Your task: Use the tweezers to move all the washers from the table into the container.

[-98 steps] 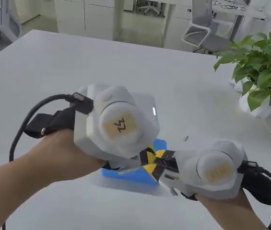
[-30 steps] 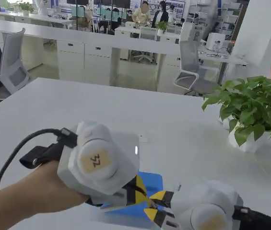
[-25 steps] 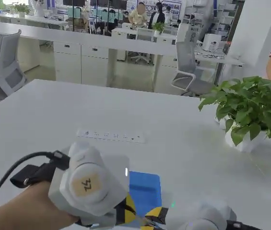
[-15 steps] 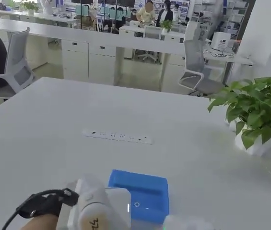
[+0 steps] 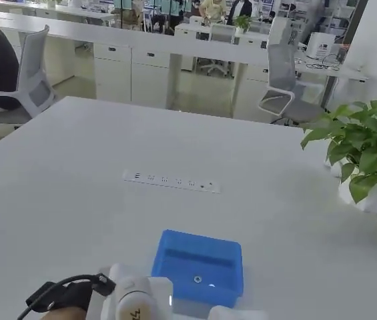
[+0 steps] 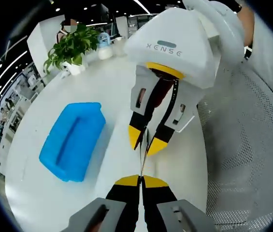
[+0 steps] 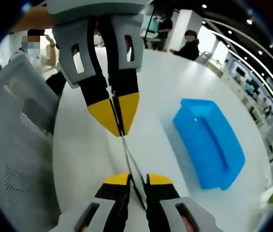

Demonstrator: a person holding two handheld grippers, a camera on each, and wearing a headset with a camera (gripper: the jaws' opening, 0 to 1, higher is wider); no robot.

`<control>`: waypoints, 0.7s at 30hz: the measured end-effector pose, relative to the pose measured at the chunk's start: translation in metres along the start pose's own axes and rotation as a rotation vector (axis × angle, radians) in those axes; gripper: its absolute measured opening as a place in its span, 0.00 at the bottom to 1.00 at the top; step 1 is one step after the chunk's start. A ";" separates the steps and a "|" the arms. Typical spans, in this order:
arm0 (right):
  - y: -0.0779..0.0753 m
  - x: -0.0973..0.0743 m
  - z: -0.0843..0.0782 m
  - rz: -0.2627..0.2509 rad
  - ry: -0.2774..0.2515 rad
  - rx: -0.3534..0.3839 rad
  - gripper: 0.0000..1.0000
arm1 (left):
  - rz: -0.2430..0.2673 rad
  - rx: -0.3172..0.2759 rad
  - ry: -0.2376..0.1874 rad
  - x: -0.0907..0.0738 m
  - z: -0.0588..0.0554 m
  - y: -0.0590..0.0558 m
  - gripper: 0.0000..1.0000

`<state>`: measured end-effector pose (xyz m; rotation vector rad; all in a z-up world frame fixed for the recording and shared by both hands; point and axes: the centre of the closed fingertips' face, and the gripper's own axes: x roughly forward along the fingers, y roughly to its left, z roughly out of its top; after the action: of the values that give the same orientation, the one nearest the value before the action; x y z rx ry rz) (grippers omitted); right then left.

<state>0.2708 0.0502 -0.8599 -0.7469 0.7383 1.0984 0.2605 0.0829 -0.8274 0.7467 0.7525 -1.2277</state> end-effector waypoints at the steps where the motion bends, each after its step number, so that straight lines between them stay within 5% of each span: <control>1: 0.001 0.001 -0.001 0.004 0.002 0.006 0.10 | 0.000 -0.006 0.004 0.003 -0.003 -0.001 0.00; 10: 0.005 0.008 -0.002 0.018 -0.007 0.083 0.11 | -0.002 -0.048 0.086 0.029 -0.028 -0.005 0.00; 11: 0.005 0.007 -0.002 0.014 -0.008 0.083 0.12 | -0.001 -0.064 0.056 0.026 -0.025 -0.006 0.00; 17: -0.004 -0.008 0.007 -0.018 -0.074 0.164 0.17 | -0.025 -0.115 0.024 0.022 -0.025 -0.009 0.03; 21: -0.018 -0.029 -0.004 -0.095 -0.099 0.249 0.18 | -0.007 -0.220 -0.009 0.024 -0.024 -0.012 0.12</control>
<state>0.2796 0.0274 -0.8353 -0.5077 0.7325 0.9307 0.2510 0.0881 -0.8617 0.5579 0.8679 -1.1325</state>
